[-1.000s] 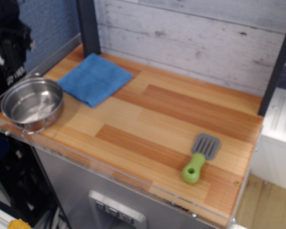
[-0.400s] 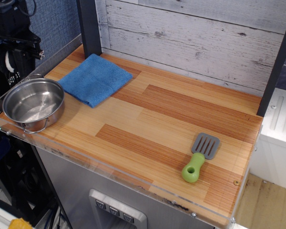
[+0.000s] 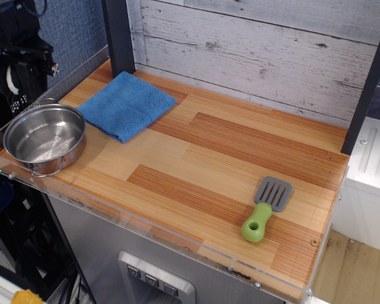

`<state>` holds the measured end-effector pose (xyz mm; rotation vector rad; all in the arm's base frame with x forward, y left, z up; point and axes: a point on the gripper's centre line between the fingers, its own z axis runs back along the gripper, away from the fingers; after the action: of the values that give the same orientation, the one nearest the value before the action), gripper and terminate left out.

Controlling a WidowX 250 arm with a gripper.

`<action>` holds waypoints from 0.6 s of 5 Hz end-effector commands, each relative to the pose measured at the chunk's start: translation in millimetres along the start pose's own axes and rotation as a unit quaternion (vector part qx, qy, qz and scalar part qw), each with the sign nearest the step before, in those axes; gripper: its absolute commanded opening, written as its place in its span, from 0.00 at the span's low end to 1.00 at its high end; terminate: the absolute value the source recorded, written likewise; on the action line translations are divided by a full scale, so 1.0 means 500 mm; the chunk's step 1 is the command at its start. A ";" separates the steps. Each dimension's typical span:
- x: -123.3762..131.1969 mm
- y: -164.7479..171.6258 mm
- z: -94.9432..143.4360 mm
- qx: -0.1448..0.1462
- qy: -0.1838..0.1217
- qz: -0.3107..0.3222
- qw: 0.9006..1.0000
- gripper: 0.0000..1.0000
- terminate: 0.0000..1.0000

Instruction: Put the black and white object inside the metal bowl

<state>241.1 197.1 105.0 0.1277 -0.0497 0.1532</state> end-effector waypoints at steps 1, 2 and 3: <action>-0.031 0.017 0.047 0.011 -0.013 0.022 1.000 1.00 0.00; -0.032 0.020 0.041 0.014 -0.004 0.032 0.999 1.00 0.00; -0.033 0.023 0.037 0.013 0.002 0.036 0.999 1.00 0.00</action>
<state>234.1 201.4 107.1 0.1275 -0.0179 0.2152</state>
